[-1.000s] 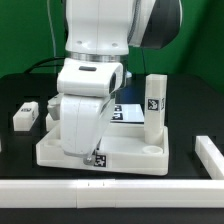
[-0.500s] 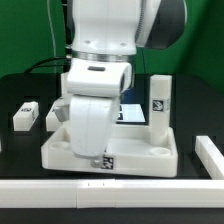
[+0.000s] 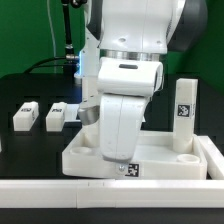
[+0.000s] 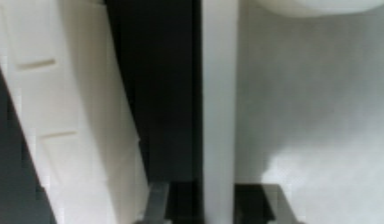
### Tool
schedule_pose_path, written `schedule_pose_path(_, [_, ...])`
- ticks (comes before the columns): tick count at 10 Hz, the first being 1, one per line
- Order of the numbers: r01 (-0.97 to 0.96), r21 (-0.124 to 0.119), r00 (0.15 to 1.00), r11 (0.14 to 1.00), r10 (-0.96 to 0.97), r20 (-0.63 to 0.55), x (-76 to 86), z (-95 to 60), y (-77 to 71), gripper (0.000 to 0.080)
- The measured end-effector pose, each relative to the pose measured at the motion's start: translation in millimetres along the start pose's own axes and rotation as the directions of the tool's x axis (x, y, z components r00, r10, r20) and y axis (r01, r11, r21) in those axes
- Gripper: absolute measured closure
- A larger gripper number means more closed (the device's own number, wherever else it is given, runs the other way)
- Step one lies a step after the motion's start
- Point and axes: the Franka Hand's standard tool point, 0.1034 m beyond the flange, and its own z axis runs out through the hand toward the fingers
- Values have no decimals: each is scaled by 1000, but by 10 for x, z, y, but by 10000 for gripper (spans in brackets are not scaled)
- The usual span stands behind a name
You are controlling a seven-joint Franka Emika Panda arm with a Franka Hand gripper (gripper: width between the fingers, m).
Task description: Assemble desk
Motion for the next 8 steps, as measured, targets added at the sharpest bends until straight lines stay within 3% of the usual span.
schedule_pose_path(3, [18, -7, 1000, 1000, -18, -3, 4, 3, 13, 735])
schedule_pose_path(5, [49, -28, 999, 998, -49, -3, 157, -30, 107, 735])
schedule_pose_path(8, [78, -40, 997, 996, -77, 32, 226, -62, 146, 732])
